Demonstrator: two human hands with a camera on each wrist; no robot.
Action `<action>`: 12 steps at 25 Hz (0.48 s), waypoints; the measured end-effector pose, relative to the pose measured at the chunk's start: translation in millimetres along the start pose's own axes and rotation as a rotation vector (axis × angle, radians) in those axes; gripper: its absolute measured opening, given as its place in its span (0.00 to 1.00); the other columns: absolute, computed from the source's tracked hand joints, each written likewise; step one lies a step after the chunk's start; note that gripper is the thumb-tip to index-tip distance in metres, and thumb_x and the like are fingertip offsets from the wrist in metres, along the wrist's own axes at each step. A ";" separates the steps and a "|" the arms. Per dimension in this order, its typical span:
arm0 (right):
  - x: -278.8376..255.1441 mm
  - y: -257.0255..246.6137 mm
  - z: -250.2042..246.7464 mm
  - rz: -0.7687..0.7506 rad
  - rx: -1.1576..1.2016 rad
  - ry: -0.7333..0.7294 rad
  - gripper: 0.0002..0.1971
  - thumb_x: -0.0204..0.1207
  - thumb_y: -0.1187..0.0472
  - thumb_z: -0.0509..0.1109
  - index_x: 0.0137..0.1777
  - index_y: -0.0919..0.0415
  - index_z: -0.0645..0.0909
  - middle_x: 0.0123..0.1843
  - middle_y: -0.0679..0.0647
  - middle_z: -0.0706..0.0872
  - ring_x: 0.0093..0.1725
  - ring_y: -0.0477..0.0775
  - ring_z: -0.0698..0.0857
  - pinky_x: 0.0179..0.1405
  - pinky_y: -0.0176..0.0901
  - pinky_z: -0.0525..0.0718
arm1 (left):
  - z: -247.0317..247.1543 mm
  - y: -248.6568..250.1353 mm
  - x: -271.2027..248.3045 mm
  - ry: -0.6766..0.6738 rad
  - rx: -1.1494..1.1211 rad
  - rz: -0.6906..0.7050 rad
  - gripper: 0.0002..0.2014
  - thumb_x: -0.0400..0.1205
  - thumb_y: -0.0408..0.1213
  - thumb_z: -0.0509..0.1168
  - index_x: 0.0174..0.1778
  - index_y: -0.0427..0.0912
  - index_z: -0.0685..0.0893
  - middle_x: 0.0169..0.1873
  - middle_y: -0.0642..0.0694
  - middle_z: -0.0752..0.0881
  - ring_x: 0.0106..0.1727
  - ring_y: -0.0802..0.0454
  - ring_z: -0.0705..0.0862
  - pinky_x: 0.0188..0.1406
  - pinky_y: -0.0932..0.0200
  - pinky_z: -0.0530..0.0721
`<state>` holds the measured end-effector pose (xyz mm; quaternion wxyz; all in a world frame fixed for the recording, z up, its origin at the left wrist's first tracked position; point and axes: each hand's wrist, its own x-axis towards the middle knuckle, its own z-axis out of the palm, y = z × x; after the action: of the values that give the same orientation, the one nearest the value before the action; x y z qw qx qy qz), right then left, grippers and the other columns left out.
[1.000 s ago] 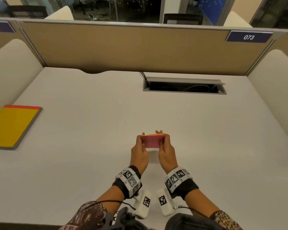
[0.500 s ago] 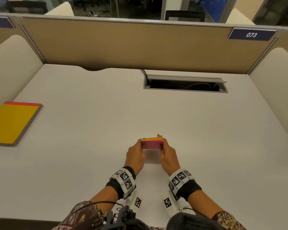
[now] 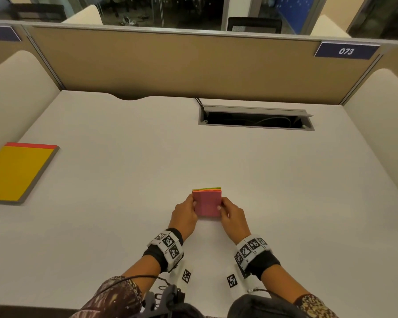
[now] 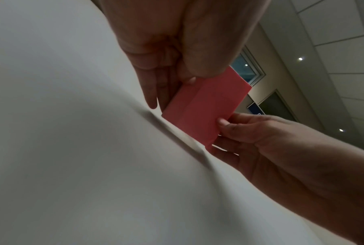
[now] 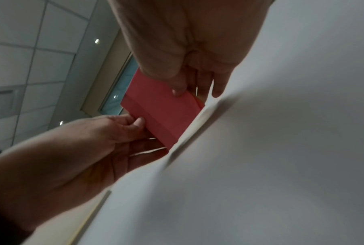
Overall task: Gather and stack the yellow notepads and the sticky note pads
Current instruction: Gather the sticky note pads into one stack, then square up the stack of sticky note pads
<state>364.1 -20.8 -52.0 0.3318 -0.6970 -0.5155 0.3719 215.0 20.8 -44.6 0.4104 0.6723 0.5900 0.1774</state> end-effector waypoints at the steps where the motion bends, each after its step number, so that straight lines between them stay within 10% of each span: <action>1: 0.8 -1.1 0.5 -0.003 0.070 0.021 0.11 0.81 0.65 0.61 0.59 0.61 0.81 0.46 0.53 0.87 0.41 0.46 0.83 0.38 0.26 0.77 | -2.7 0.9 0.8 -0.005 -0.013 -0.003 0.17 0.85 0.35 0.48 0.66 0.46 0.76 0.47 0.38 0.88 0.45 0.42 0.86 0.44 0.53 0.82; 6: 11.9 -7.6 7.2 0.059 0.281 -0.012 0.12 0.74 0.62 0.71 0.57 0.62 0.87 0.52 0.60 0.92 0.52 0.59 0.89 0.55 0.57 0.88 | -24.1 -11.6 3.3 -0.053 -0.069 -0.059 0.16 0.85 0.38 0.49 0.60 0.36 0.78 0.51 0.35 0.87 0.51 0.38 0.85 0.52 0.47 0.84; 12: 32.4 -29.3 33.0 0.174 0.292 -0.031 0.15 0.74 0.67 0.71 0.60 0.69 0.85 0.55 0.66 0.90 0.54 0.65 0.89 0.58 0.62 0.87 | -83.3 -51.7 -25.8 -0.040 -0.329 -0.204 0.10 0.84 0.37 0.56 0.53 0.38 0.80 0.39 0.40 0.88 0.38 0.45 0.87 0.42 0.53 0.87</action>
<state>328.1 20.4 -49.5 0.3881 -0.6776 -0.3988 0.4808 115.1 23.4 -27.6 0.5422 0.5363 0.6100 0.2153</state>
